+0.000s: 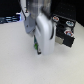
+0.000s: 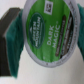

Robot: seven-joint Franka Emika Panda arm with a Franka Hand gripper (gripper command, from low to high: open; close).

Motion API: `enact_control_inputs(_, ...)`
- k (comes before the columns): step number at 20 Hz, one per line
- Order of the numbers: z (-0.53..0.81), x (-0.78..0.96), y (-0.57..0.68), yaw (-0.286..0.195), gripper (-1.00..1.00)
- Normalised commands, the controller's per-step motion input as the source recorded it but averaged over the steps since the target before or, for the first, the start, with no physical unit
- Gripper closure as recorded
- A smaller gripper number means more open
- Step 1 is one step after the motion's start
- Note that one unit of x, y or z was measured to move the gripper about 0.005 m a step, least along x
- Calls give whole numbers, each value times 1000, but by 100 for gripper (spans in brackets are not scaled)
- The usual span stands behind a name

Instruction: Open the kcup holder, insert the kcup into the holder, and close the kcup holder

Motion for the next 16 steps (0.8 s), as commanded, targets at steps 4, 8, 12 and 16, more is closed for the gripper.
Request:
enact_control_inputs(4,678,-17,487,69,100)
enact_control_inputs(8,514,-96,497,82,100)
enact_control_inputs(12,418,-143,519,79,100)
enact_control_inputs(16,381,-193,528,81,100)
